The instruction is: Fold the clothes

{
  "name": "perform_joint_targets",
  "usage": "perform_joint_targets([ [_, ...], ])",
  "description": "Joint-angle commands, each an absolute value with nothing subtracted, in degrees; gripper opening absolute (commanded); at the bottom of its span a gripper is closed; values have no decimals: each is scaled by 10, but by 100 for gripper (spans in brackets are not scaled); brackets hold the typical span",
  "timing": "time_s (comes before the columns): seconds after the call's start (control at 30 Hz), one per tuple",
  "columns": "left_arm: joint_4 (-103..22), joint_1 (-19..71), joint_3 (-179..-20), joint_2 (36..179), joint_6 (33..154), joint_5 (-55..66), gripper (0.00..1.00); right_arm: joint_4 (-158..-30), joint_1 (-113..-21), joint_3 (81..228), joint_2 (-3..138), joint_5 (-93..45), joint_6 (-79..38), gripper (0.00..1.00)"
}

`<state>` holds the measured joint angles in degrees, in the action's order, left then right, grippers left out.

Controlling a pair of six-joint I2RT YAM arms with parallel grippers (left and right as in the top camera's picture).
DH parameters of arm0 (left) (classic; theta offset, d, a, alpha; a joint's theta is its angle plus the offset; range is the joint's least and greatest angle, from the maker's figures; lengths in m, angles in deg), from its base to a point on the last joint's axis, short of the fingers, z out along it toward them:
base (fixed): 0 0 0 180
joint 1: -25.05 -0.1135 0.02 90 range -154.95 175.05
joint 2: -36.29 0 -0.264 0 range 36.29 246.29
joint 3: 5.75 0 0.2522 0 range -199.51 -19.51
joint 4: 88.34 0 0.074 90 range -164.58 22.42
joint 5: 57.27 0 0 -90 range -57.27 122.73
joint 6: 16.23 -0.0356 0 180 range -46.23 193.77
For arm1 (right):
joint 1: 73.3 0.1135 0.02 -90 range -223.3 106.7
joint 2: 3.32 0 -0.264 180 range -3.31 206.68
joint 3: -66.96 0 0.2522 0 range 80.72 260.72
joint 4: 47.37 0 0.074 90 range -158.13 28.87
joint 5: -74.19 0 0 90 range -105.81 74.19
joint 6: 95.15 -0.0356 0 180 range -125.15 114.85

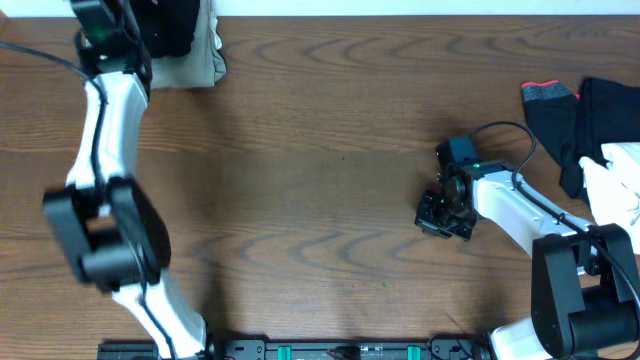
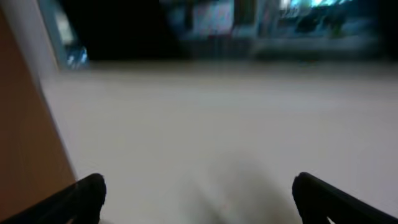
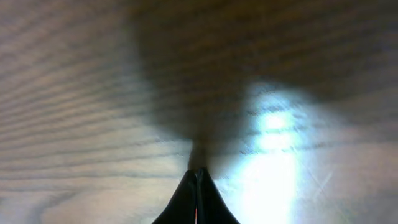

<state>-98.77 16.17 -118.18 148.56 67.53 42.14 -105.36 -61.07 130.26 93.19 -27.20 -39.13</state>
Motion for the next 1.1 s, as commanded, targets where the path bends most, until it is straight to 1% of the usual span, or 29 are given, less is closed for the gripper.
perform_joint_targets([
  [0.0, -922, 182, -1183, 1401, 672, 424, 98, -1074, -613, 1335, 892, -255, -369, 7],
  [0.1, -803, 202, -1183, 1328, 672, 424, 98, -1103, -613, 1362, 847, -252, -350, 15],
  [0.17, -709, 216, -1183, 1275, 672, 424, 98, -1125, -613, 1379, 810, -246, -339, 24],
  [0.23, -621, 228, -1183, 1222, 675, 424, 98, -1146, -613, 1395, 768, -246, -319, 45],
  [0.3, -543, 239, -1183, 1172, 705, 423, 98, -1165, -613, 1406, 730, -246, -305, 64],
  [0.33, -503, 244, -1183, 1145, 727, 420, 98, -1175, -613, 1412, 709, -246, -301, 77],
  [0.37, -467, 248, -1183, 1120, 746, 406, 98, -1185, -614, 1418, 688, -244, -299, 84],
  [0.4, -431, 251, -1183, 1095, 756, 378, 98, -1196, -614, 1424, 666, -241, -299, 88],
  [0.5, -333, 254, -1183, 1030, 756, 269, 98, -1226, -614, 1442, 601, -227, -297, 92],
  [0.6, -262, 254, -1178, 974, 756, 176, 98, -1252, -613, 1449, 531, -215, -297, 99],
  [0.7, -229, 254, -1159, 923, 755, 108, 98, -1266, -613, 1449, 465, -199, -297, 99],
  [0.87, -198, 254, -1099, 842, 755, 94, 98, -1276, -613, 1451, 352, -166, -297, 99],
  [1.07, -207, 254, -969, 734, 756, 85, 98, -1276, -614, 1457, 235, -166, -297, 99],
])
